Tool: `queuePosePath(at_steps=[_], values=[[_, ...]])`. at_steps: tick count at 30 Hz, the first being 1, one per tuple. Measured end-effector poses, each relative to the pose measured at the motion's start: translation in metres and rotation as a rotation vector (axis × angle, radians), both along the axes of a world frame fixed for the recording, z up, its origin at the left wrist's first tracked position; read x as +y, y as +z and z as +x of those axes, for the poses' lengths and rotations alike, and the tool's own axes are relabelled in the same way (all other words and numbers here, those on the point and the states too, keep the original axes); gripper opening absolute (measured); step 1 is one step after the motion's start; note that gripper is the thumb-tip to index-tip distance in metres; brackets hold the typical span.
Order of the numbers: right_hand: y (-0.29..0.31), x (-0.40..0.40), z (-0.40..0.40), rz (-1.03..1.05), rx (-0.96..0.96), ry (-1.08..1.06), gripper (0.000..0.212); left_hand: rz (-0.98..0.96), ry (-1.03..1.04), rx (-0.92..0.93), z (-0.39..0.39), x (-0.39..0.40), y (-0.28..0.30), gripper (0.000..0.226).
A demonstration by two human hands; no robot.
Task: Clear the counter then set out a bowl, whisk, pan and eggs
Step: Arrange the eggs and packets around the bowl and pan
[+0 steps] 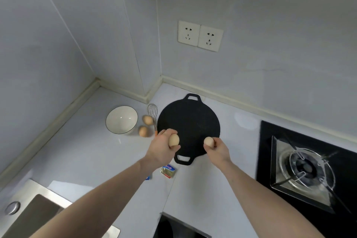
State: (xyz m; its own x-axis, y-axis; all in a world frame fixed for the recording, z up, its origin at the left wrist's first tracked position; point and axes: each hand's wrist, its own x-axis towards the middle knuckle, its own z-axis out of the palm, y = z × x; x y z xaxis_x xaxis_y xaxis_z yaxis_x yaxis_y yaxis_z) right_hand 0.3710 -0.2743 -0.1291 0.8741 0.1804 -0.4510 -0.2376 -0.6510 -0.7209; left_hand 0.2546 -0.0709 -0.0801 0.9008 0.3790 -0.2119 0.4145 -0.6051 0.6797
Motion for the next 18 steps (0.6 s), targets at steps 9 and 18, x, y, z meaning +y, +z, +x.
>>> queuePosePath(at_steps=[9, 18], values=[[0.003, 0.026, -0.010, 0.046, 0.043, 0.084, 0.040, 0.065, 0.024, 0.018, 0.005, -0.002, 0.005, 0.049], [0.020, -0.017, 0.026, 0.097, 0.041, -0.005, 0.026, 0.106, -0.093, 0.052, 0.072, -0.034, 0.008, 0.053]])
